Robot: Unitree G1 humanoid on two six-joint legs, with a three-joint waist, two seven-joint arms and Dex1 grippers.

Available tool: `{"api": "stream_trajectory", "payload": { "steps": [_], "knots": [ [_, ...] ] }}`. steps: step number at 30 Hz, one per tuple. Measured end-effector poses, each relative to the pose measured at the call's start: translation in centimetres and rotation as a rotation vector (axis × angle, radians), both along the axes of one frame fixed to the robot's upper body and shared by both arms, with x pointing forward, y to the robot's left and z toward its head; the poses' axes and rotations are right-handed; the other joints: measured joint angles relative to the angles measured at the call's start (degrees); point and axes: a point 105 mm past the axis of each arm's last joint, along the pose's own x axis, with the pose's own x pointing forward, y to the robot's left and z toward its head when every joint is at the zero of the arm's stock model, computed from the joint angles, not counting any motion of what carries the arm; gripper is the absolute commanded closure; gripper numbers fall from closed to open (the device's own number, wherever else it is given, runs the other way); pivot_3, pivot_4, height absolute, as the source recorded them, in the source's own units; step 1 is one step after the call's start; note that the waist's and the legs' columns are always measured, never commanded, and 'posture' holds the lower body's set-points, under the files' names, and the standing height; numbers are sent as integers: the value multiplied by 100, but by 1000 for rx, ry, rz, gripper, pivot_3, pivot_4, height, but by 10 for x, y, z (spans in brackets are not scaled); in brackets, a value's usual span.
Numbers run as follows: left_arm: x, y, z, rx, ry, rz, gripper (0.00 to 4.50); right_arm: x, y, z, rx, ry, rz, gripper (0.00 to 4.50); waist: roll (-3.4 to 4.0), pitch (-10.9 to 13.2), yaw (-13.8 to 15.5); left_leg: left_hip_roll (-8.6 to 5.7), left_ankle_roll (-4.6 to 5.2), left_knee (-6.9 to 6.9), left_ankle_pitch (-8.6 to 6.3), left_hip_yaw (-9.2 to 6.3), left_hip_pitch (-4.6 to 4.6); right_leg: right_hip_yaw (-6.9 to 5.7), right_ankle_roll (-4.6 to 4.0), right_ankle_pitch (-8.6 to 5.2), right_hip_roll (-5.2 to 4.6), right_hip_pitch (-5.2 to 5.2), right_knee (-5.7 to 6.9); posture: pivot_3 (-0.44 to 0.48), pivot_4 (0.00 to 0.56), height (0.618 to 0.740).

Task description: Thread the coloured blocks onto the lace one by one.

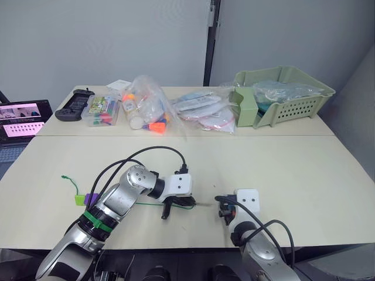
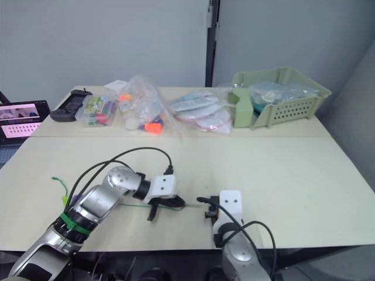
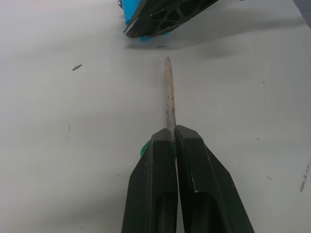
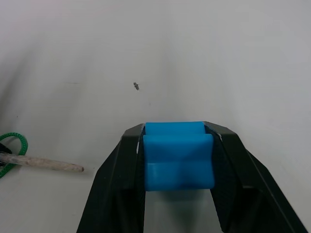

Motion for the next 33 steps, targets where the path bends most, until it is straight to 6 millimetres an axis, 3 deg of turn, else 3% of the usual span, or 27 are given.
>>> {"api": "stream_trajectory", "payload": {
  "steps": [4, 7, 12, 16, 19, 21, 25, 33],
  "knots": [
    [-1, 1, -2, 1, 7, 1, 4500, -3, -5, -3, -3, 12, -20, 977, 0, 0, 41, -4, 0, 0, 0, 1, -9, 1, 1, 0, -4, -8, 0, 0, 150, 740],
    [-1, 2, -3, 4, 11, 3, 4500, -3, -8, 24, 3, -85, 17, 11, 0, 0, 59, -6, 0, 1, 0, 2, -31, 2, 1, 0, -5, -32, 2, 0, 150, 740],
    [-1, 2, -3, 3, 10, 4, 4500, -5, -10, 74, -38, -254, 183, 11, -1, 0, 64, -10, 0, 8, 0, 4, -38, 4, 2, 1, -7, -34, 4, 0, 150, 740],
    [-2, 0, -3, -4, 11, 2, 4500, -19, 0, 90, -56, -253, 591, 11, -4, 2, 69, -12, 2, 10, 0, 4, -18, 0, 4, 0, -7, -1, -5, 0, 150, 740],
    [-2, -1, -3, -6, 11, 1, 4500, -34, -11, 81, -111, -100, 873, 11, -4, 3, 77, -10, 7, 3, -3, 13, 15, -13, 5, -1, -5, 51, -44, 0, 150, 740],
    [-2, -1, -3, -6, 12, 1, 4500, -35, -23, 74, -155, 1, 990, 11, -5, 4, 77, -9, 7, 4, -3, 20, 16, -15, 5, -1, -4, 58, -51, 0, 150, 740],
    [-4, -5, -2, -16, 9, -11, 4500, -8, -47, 64, -318, 65, 1139, 11, -7, 5, 53, -8, 7, 3, -3, 34, 17, -12, 7, -1, -1, 54, -53, 0, 150, 740],
    [-8, -8, 0, -19, 7, -8, 4500, 24, -58, 29, -491, 86, 1323, 11, -8, 5, 85, -15, 10, 6, -6, 22, 2, -7, 13, 1, -11, 44, -52, 0, 150, 740]
  ]
}}
